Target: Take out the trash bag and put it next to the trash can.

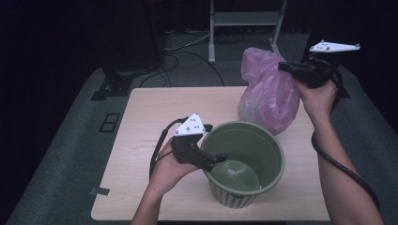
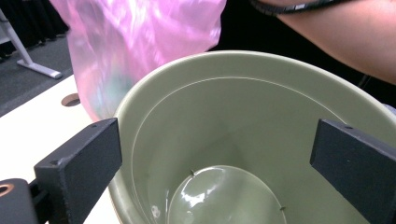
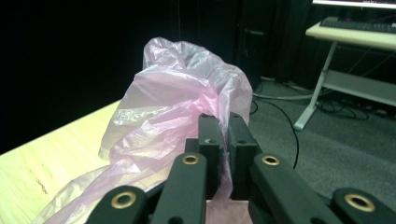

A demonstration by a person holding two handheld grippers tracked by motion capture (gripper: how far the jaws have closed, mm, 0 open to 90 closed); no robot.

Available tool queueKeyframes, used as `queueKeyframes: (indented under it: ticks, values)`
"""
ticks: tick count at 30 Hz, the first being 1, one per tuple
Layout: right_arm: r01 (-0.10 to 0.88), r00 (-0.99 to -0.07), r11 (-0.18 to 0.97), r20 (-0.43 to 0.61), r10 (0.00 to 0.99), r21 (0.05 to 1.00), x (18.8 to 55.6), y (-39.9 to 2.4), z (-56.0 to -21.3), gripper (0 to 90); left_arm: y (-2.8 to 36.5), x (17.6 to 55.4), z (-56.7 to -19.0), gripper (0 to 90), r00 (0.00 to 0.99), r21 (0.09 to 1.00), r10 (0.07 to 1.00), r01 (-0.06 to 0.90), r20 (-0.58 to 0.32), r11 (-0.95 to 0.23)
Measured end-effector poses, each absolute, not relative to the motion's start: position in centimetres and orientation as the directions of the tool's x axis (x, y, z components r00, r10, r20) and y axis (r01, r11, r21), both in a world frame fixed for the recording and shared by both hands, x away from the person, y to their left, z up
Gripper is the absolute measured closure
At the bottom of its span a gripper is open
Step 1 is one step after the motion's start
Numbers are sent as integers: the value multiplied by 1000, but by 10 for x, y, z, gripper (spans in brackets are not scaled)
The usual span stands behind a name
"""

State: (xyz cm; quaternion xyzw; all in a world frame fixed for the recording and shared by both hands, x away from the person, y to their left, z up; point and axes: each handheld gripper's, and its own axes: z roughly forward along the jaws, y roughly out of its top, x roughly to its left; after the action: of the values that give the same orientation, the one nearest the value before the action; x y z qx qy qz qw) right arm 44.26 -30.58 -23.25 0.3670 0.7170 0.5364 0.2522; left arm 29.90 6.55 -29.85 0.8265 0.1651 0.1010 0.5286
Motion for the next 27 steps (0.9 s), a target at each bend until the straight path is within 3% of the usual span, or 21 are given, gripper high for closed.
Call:
queueKeyframes:
  ticks: [7,8,10,19,27]
  values:
    - [278,-616,158,50,786,947,444,-298,-247,793,64,298,-299,6,927,906,375,165,-7,-390]
    - [282,-617,161,50,785,946,443,-297,-249,729,64,298,-299,6,928,906,373,163,-7,-390]
    - [289,-616,157,57,786,944,441,-297,-249,688,64,298,-299,6,928,906,373,163,-6,-390]
    - [318,-586,138,80,806,938,427,-306,-246,191,70,296,-295,6,923,912,384,156,2,-380]
    - [301,-572,174,31,819,938,393,-312,-241,96,85,291,-292,6,910,912,415,159,13,-378]
